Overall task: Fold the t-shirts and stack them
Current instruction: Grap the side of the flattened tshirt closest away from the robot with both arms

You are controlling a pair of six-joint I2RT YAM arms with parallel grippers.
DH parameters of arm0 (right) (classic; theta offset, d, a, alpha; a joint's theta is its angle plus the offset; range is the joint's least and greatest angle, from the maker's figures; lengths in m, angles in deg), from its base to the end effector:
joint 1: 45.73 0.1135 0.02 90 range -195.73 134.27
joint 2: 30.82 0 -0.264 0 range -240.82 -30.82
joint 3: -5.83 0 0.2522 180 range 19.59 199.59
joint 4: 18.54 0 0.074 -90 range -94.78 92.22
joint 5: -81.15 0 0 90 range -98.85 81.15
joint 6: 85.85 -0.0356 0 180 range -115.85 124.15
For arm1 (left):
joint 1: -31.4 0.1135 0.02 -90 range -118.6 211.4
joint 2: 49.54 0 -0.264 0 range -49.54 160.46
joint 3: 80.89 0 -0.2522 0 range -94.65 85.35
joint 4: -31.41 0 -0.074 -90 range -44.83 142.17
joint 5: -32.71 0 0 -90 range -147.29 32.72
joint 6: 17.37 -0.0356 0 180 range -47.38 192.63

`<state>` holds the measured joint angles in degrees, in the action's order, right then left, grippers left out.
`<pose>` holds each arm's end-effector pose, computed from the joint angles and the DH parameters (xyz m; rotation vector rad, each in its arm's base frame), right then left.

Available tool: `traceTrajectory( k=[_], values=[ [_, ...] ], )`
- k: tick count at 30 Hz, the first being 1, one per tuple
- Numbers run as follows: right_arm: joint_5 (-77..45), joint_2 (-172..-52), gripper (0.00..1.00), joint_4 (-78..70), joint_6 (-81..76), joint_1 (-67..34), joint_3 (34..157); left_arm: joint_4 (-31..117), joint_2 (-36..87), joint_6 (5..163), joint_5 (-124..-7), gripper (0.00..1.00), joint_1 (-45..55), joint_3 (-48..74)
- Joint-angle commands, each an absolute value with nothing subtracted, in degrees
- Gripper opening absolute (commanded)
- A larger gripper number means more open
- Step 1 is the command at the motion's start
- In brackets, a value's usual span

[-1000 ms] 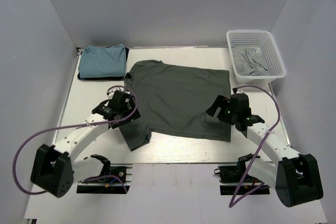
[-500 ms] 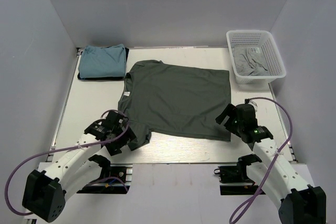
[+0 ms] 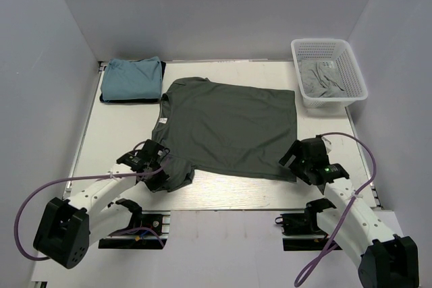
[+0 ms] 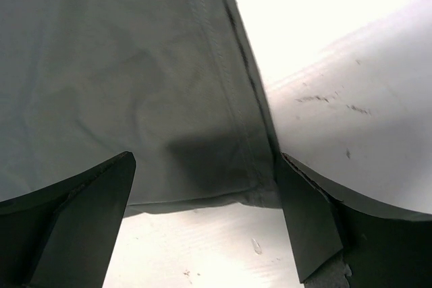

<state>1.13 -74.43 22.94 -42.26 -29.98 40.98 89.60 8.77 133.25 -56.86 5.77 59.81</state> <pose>0.1446 0.0344 0.1750 0.7208 2.3353 0.2771 0.1300 -0.0621 0.1491 -0.8927 2.8279 -0.2193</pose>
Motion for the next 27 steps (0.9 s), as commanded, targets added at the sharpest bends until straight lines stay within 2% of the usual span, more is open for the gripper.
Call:
traceTrajectory(
  k=[1, 6, 10, 12, 14, 18, 19, 20, 21, 23, 24, 25, 27],
  values=[
    [3.37, -74.15, 0.9, 27.55, -45.24, -30.18, 41.92, 87.45, 10.32, 131.61, -54.64, 0.0, 5.82, 60.3],
    [3.28, -74.32, 0.9, 29.32, -47.26, -30.35, 40.78, 94.82, 8.39, 132.12, -53.87, 0.0, 5.82, 57.66],
    [3.8, -74.33, 0.85, 29.41, -48.32, -30.26, 39.72, 97.9, 4.96, 134.22, -54.66, 0.0, 5.82, 56.44],
    [2.84, -74.15, 0.78, 29.06, -48.67, -30.35, 39.28, 98.7, 4.0, 134.24, -54.65, 0.0, 5.82, 55.9],
    [2.67, -74.33, 0.76, 28.18, -49.37, -30.18, 38.67, 99.4, 3.37, 134.85, -54.65, 0.0, 5.82, 55.38],
    [1.87, -74.59, 0.61, 26.69, -49.64, -30.35, 37.52, 101.51, 2.24, 135.38, -54.65, 0.0, 5.82, 53.63],
    [2.22, -74.68, 0.53, 26.68, -49.46, -30.35, 37.44, 102.47, 1.54, 135.38, -54.65, 0.0, 5.82, 53.01],
    [3.01, -74.68, 0.53, 26.68, -49.81, -30.26, 37.43, 102.48, 1.53, 135.38, -54.65, 0.0, 5.82, 53.0],
    [3.63, -74.5, 0.4, 27.46, -49.9, -30.18, 37.7, 102.48, 0.75, 135.38, -54.65, 0.0, 5.82, 53.0],
    [4.07, -74.41, 0.22, 27.56, -50.43, -30.17, 37.61, 102.48, 0.74, 135.38, -54.65, 0.0, 5.82, 53.71],
    [3.9, -74.15, 0.04, 27.47, -50.43, -30.35, 37.61, 102.48, 0.74, 135.38, -54.65, 0.0, 5.82, 53.71],
    [3.46, -73.98, 0.0, 27.21, -50.43, -30.26, 37.7, 101.96, 0.22, 135.38, -54.65, 0.0, 5.82, 53.71],
    [1.7, -73.71, 0.0, 26.43, -50.08, -30.35, 37.79, 100.73, 0.21, 135.38, -54.65, 0.0, 5.82, 51.78]
  ],
)
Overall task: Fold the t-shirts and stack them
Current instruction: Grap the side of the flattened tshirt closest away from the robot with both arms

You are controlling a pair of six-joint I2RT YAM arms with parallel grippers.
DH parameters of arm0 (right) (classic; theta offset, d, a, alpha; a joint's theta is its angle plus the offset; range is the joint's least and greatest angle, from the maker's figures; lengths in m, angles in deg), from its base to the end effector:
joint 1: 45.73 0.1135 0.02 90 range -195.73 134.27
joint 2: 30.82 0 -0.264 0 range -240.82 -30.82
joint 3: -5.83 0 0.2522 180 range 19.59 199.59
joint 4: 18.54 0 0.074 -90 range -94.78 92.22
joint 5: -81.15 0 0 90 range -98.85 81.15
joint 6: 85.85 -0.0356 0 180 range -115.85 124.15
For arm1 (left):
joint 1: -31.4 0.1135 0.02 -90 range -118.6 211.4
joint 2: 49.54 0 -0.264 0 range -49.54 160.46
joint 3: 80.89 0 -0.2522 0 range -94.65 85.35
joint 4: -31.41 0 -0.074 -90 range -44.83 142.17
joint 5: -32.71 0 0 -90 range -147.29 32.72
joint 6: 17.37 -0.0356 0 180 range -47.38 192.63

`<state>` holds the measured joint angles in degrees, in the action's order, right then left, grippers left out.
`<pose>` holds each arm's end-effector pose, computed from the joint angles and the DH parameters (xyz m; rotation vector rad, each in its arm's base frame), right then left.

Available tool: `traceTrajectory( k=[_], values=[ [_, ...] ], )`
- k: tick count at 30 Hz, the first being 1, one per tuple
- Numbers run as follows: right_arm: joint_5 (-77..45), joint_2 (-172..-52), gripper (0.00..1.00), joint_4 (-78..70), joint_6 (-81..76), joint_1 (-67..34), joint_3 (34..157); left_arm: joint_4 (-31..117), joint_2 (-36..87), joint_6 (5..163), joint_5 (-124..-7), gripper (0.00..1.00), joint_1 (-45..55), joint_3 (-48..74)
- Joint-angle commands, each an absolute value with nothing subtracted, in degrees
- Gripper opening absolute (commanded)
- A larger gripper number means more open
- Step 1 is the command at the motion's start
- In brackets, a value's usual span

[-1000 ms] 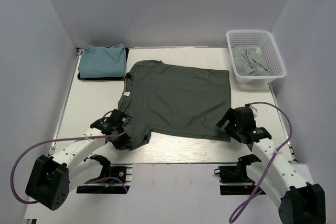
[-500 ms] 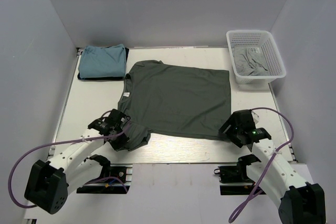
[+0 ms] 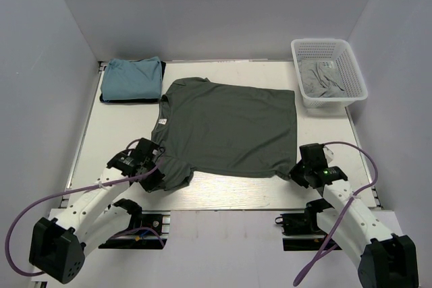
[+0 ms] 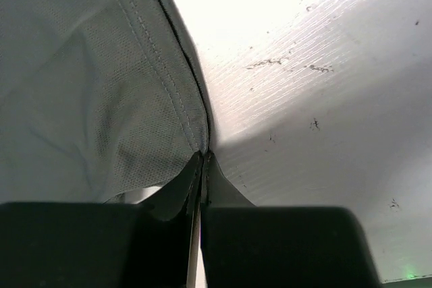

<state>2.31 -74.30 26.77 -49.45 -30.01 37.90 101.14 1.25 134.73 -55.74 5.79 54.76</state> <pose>0.1322 0.0301 0.1542 0.8971 2.3852 0.2283 0.1176 -0.0553 0.1834 -0.9253 2.7916 -0.2184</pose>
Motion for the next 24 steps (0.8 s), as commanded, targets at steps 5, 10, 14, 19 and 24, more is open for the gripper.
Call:
traceTrajectory(
  k=[5, 10, 14, 19, 24],
  values=[
    [-0.06, -74.68, 0.0, 25.63, -48.06, -30.09, 39.89, 94.68, -0.32, 133.01, -53.24, 0.0, 5.82, 50.19],
    [0.29, -74.68, 0.0, 25.98, -45.34, -30.09, 44.37, 85.53, 4.67, 130.46, -55.26, 0.0, 5.82, 46.86],
    [1.52, -75.29, 0.0, 25.72, -43.58, -30.18, 48.24, 84.9, 9.08, 128.88, -52.55, 0.0, 5.82, 41.59],
    [3.72, -78.89, 0.0, 22.82, -43.66, -30.26, 51.4, 82.45, 13.38, 127.65, -45.52, 0.0, 6.96, 35.52],
    [5.55, -86.61, 0.0, 18.07, -43.22, -30.27, 57.01, 80.51, 24.08, 125.71, -42.62, 0.0, 6.96, 24.82]
  ],
)
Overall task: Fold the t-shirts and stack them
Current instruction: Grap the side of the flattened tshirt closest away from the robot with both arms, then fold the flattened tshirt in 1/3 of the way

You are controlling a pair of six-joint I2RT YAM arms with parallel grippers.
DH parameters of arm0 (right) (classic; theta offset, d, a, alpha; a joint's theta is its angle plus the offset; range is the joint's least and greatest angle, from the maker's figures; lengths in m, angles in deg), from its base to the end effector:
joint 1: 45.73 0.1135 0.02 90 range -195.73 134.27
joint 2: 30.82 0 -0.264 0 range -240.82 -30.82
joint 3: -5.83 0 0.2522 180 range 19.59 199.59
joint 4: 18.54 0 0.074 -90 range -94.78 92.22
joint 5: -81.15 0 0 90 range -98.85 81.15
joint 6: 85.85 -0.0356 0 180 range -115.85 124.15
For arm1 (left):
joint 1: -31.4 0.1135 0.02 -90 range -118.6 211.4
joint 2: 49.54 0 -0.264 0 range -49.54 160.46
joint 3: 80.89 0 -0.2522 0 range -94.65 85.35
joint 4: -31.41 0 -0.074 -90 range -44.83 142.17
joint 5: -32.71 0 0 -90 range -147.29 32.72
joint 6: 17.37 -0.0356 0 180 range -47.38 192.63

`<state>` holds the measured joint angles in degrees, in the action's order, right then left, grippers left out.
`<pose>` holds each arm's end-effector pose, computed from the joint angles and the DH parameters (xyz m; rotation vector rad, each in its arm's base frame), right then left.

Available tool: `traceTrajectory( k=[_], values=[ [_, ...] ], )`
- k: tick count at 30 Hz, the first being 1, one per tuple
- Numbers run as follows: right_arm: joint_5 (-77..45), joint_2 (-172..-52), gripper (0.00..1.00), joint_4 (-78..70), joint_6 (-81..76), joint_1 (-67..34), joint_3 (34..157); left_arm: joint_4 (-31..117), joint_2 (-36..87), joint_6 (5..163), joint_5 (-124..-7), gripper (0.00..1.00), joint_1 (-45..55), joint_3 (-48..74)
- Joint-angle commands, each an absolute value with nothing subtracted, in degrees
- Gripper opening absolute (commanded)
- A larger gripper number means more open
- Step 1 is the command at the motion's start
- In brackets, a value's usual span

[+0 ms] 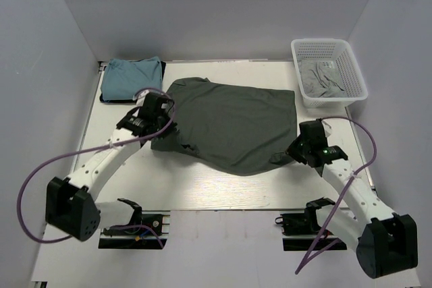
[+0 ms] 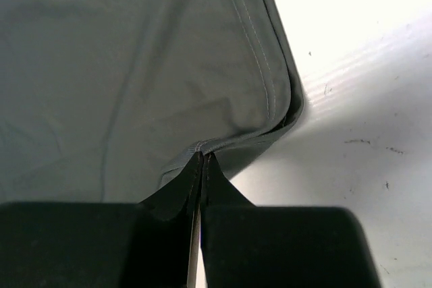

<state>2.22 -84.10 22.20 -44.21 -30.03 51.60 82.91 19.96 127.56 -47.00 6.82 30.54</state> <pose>0.1797 0.0434 0.2109 0.7633 2.2884 0.2895 0.2265 -0.0966 0.2703 -0.7289 2.3946 -0.3710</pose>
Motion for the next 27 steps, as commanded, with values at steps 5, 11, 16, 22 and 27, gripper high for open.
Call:
traceTrajectory(
  k=[5, 11, 16, 22, 27],
  values=[
    [11.09, -91.54, 0.0, 16.93, -43.22, -30.44, 62.47, 81.12, 30.79, 124.57, -35.59, 0.0, 7.49, 18.38],
    [15.67, -98.64, 0.0, 15.43, -42.61, -31.14, 67.49, 80.6, 40.26, 121.76, -33.64, 0.0, 8.54, 10.13],
    [16.12, -106.82, 0.0, 14.99, -40.86, -32.28, 73.38, 76.3, 48.1, 114.06, -33.12, 0.0, 9.07, 4.59],
    [16.2, -116.41, 0.0, 14.37, -40.23, -34.39, 80.31, 76.55, 59.26, 110.42, -30.74, 0.0, 10.74, -5.26],
    [17.86, -124.5, 0.03, 17.1, -40.85, -36.32, 87.43, 77.0, 69.01, 105.53, -27.06, 0.19, 12.85, -14.05]
  ],
)
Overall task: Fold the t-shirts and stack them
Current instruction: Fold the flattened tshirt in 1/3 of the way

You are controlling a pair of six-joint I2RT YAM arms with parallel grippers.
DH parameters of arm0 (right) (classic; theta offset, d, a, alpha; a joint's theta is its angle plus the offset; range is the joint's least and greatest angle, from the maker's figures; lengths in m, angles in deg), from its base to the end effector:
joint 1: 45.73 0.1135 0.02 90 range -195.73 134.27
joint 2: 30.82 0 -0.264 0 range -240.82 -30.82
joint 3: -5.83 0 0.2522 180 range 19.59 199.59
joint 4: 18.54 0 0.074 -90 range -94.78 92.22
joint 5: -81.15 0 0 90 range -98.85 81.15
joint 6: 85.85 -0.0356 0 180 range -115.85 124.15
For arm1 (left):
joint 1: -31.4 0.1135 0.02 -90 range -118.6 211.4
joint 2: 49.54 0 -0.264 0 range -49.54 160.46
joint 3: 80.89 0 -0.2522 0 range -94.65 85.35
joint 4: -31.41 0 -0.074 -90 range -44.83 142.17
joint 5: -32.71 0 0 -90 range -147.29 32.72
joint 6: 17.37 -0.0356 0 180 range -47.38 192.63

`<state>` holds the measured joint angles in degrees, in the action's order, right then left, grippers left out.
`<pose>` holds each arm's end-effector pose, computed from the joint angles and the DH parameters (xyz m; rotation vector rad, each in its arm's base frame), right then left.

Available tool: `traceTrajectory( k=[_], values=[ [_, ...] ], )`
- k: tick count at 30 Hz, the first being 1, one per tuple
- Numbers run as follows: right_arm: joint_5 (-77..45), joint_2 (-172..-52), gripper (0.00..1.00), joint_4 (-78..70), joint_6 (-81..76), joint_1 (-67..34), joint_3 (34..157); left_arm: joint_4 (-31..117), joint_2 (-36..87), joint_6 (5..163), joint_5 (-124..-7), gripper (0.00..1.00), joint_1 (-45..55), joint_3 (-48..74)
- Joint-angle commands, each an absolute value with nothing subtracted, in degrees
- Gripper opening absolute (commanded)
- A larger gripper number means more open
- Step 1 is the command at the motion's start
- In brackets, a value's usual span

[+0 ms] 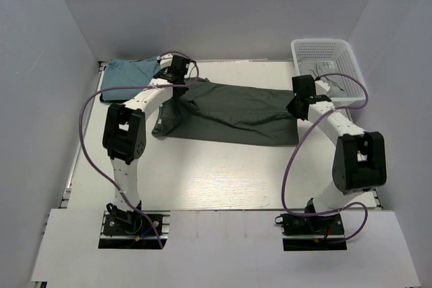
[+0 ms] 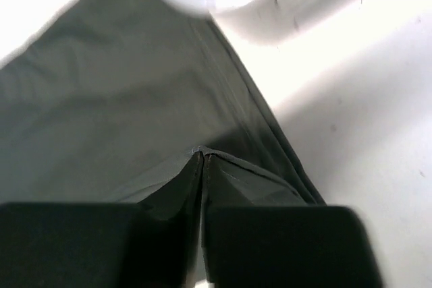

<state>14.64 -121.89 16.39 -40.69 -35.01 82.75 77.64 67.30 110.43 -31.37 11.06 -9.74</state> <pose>0.3361 0.0492 0.2352 0.8562 2.1740 -0.0234 0.4282 -0.1421 0.2280 -0.5370 2.3302 0.1056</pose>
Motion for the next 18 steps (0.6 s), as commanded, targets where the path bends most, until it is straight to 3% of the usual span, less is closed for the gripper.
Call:
traceTrajectory(
  k=[1, 2, 4, 5, 11, 16, 18],
  values=[
    [18.74, -126.95, 0.18, 17.97, -40.85, -36.41, 88.31, 75.34, 69.99, 102.54, -27.83, 0.32, 12.85, -15.71],
    [19.36, -127.58, 0.31, 18.76, -40.85, -36.85, 90.76, 73.06, 70.95, 99.98, -28.97, 0.66, 13.64, -17.12],
    [20.24, -129.6, 0.47, 20.61, -40.59, -37.03, 93.4, 72.51, 73.76, 92.51, -34.07, 0.83, 14.35, -22.02],
    [20.24, -129.78, 0.49, 21.49, -40.41, -37.12, 94.64, 71.38, 74.3, 90.75, -34.08, 0.97, 14.35, -23.36],
    [13.84, -123.47, 0.72, 15.98, -35.93, -36.51, 90.62, 77.34, 75.63, 86.42, -38.2, 1.0, 14.35, -31.21],
    [1.46, -115.64, 0.9, 9.12, -31.63, -35.54, 81.13, 74.54, 62.04, 91.07, -43.99, 1.0, 12.94, -12.19],
    [0.21, -113.71, 0.9, 8.4, -31.27, -35.01, 78.57, 72.17, 57.45, 92.4, -51.02, 1.0, 12.94, -5.3]
  ],
)
